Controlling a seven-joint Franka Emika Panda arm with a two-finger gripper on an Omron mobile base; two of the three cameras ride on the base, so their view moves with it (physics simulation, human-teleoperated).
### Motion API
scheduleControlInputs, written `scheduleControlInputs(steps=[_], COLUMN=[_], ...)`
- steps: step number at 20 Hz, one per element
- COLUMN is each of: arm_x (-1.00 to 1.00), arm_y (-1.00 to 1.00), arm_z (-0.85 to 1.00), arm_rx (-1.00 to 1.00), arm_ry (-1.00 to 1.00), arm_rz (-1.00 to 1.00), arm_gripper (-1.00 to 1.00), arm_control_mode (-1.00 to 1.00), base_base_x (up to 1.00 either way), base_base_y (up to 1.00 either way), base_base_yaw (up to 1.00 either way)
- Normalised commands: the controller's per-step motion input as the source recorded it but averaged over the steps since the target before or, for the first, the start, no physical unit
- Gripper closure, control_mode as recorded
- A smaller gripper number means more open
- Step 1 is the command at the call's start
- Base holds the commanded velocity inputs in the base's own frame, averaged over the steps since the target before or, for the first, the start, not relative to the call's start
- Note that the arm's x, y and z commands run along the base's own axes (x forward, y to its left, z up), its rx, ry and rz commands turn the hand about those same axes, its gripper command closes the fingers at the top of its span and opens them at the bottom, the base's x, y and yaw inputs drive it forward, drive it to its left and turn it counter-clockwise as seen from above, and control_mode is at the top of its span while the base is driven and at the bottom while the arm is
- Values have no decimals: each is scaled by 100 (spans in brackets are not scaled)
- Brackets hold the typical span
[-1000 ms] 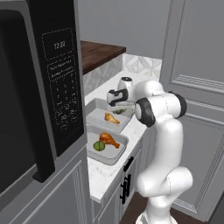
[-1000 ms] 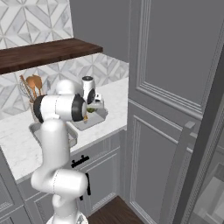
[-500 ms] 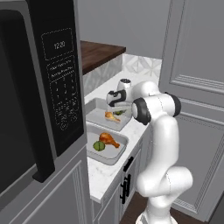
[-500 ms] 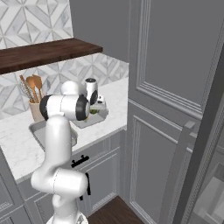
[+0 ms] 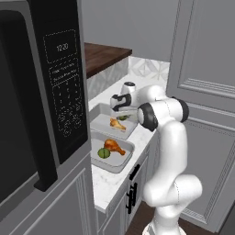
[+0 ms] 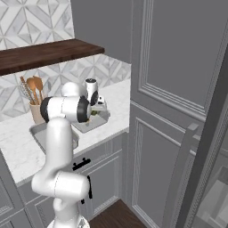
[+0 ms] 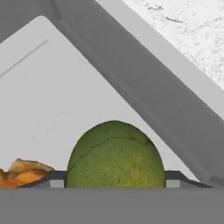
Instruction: Place one lime and one chicken drumstick in each tupperware on the nearby counter, to pack two identical lunches.
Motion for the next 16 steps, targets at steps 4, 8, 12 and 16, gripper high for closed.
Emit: scheduleControlInputs(steps=[4, 8, 12, 16], arm_x=[0, 0, 0, -36], arm_y=[8, 1, 0, -6], arm_z=[0, 15, 31, 49], arm_rx=[0, -1, 0, 0], arm_ry=[0, 0, -1, -2], arm_rz=[0, 0, 0, 0], arm_gripper=[-100, -100, -100, -100], arm_control_mode=[-100, -100, -100, -100], base_base_x=[0, 0, 0, 0], base_base_y=[0, 0, 0, 0], base_base_yaw=[0, 0, 0, 0])
